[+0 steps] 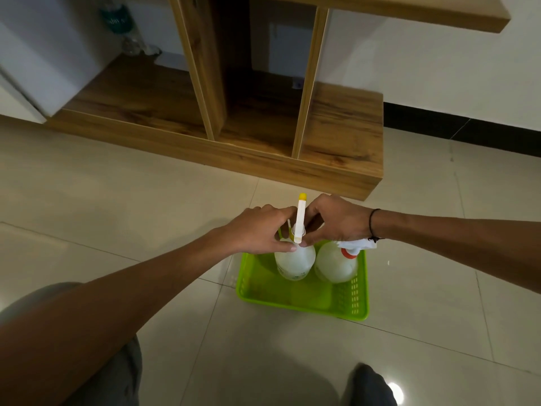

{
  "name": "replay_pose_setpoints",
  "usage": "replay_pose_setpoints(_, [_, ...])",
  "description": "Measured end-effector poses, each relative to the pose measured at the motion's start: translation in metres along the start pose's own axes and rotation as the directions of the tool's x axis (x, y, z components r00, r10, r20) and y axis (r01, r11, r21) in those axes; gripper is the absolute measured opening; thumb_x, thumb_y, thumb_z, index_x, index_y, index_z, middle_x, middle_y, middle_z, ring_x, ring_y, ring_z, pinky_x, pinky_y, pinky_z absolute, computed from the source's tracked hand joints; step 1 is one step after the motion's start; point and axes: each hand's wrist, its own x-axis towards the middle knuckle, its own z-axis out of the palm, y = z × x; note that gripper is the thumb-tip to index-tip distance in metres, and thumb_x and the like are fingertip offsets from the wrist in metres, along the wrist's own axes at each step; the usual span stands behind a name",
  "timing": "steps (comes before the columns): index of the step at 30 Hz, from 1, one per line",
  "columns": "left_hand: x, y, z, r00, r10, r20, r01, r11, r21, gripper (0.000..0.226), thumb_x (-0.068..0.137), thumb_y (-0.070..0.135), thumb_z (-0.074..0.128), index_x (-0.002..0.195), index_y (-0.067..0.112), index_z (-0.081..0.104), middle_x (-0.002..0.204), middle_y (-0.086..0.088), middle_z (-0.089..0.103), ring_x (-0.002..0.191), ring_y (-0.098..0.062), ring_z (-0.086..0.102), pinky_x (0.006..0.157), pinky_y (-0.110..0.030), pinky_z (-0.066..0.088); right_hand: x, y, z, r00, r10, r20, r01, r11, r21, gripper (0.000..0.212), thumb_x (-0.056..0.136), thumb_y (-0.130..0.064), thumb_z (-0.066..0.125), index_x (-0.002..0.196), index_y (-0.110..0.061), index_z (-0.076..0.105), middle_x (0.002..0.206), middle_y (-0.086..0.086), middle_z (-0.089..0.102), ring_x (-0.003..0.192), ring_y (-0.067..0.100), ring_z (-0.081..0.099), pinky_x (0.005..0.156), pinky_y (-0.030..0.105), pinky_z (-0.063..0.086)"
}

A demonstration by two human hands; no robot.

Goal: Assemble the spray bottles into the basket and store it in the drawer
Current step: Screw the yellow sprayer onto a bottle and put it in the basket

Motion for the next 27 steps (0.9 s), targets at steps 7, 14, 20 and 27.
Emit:
replay_pose_setpoints(7, [0.002, -0.001, 0.003, 0.999, 0.014, -0.033, -0.012, 0.998, 0.057, 0.054, 0.084, 0.065, 0.074, 0.126, 0.035, 0.056, 0.102, 0.017, 0.074, 0.091, -0.008, 0.071, 0.079, -0.041, 0.06, -0.001, -0.006, -0.011, 0.996, 0.045, 0.078, -0.035, 0.992, -0.125, 0.029, 0.081, -0.037, 0.089, 0.102, -0.018, 0.083, 0.1, -0.001, 0.08, 0.096, 0.017, 0.072, 0.091, 0.036, 0.059])
replay_pose_setpoints(14, [0.005, 0.003, -0.009, 0.998, -0.017, 0.055, 0.024, 0.991, -0.129, 0.04, 0.078, 0.04, 0.087, 0.11, 0.037, 0.064, 0.104, 0.018, 0.073, 0.089, -0.001, 0.072, 0.082, -0.04, 0.061, -0.008, -0.005, -0.027, 0.996, 0.007, 0.084, 0.007, 0.985, -0.17, 0.014, 0.091, -0.017, 0.078, 0.103, -0.012, 0.084, 0.098, 0.005, 0.081, 0.097, 0.027, 0.074, 0.092, 0.049, 0.059])
replay_pose_setpoints(20, [0.012, 0.002, -0.019, 0.998, -0.046, 0.039, 0.052, 0.983, -0.175, 0.021, 0.093, 0.018, 0.069, 0.11, 0.031, 0.071, 0.109, 0.011, 0.075, 0.102, -0.014, 0.07, 0.092, -0.049, 0.06, -0.011, 0.005, -0.027, 1.0, 0.019, 0.015, -0.017, 0.99, -0.138, 0.011, 0.094, -0.006, 0.07, 0.1, -0.006, 0.08, 0.096, 0.009, 0.081, 0.092, 0.027, 0.078, 0.087, 0.047, 0.063])
replay_pose_setpoints(27, [0.019, 0.005, -0.034, 0.984, -0.138, -0.115, 0.108, 0.967, -0.229, 0.017, 0.092, 0.021, 0.066, 0.099, 0.036, 0.072, 0.097, 0.014, 0.076, 0.09, -0.01, 0.071, 0.087, -0.048, 0.061, -0.01, 0.007, -0.024, 0.968, -0.006, -0.249, -0.038, 0.985, -0.169, 0.014, 0.099, -0.013, 0.062, 0.091, -0.019, 0.072, 0.088, -0.006, 0.077, 0.066, 0.007, 0.077, 0.061, 0.019, 0.058])
